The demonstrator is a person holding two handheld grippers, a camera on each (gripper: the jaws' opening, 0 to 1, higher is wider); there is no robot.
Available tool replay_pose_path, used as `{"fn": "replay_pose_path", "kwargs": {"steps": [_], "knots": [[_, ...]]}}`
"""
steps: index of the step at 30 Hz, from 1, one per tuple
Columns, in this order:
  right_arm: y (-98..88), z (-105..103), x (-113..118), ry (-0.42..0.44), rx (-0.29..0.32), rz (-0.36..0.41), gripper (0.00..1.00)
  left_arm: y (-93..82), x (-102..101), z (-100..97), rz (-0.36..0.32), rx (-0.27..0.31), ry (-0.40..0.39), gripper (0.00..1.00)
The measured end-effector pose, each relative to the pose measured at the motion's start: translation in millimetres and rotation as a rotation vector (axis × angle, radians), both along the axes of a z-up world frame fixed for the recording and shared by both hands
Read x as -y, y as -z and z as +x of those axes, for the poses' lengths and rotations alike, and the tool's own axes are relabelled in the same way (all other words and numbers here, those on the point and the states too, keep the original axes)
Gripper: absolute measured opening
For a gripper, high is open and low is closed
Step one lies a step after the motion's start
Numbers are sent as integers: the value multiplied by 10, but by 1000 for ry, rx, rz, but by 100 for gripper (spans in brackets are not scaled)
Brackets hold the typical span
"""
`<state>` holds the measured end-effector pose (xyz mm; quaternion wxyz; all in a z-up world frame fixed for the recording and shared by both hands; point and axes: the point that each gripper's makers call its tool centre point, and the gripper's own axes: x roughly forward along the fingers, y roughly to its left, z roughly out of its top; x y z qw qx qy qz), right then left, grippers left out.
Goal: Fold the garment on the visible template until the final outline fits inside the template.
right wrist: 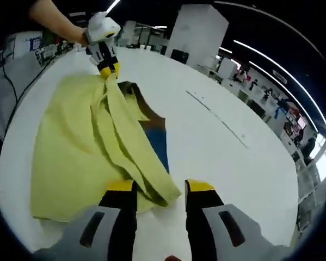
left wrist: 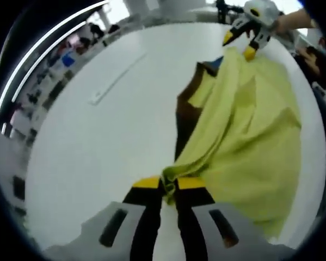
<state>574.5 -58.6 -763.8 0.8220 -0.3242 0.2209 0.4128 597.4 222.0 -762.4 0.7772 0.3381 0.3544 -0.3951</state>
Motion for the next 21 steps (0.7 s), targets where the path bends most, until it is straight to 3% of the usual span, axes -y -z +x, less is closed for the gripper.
{"fn": "replay_pose_path", "kwargs": {"steps": [4,6,8,10,14,17,21], "knots": [[41,-42,-66,-79,28,-60,4,2,-14,-21,-15,-6,-2,3],[53,-53,-75,-88,34,-77,3,-18,-20,-33,-25,-7,-5,2],[16,-33,-69,-44,9,-27,3,-57,-24,-31,-45,-4,-18,1],[-44,-7,-48,19,-39,61,3,-121,-6,-19,-112,-12,-66,0],[-187,87,52,204,-193,249,2,-293,-75,103,-287,-44,-232,0],[-222,126,83,245,-261,272,2,-364,-119,175,-375,-68,-312,0],[-198,172,56,273,-351,284,2,-337,-99,203,-367,-73,-313,0]]}}
